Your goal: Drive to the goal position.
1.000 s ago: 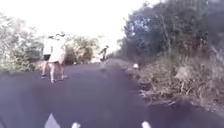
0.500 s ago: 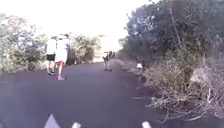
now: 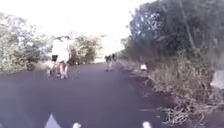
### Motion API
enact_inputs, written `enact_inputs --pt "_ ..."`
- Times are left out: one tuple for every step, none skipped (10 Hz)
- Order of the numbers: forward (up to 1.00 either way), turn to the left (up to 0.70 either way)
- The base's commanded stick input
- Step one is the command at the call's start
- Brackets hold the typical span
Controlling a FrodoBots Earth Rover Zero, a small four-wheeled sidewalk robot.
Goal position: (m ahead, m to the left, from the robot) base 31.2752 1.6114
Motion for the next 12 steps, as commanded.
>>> enact_inputs --pt "0.85 0.00" --pt "0.85 0.00" --pt "0.85 0.00" --pt "0.85 0.00" --pt "0.85 0.00" --pt "0.85 0.00" --pt "0.85 0.00" --pt "0.85 0.00" --pt "0.85 0.00" --pt "0.85 -0.05" --pt "0.85 -0.17" --pt "0.85 -0.28"
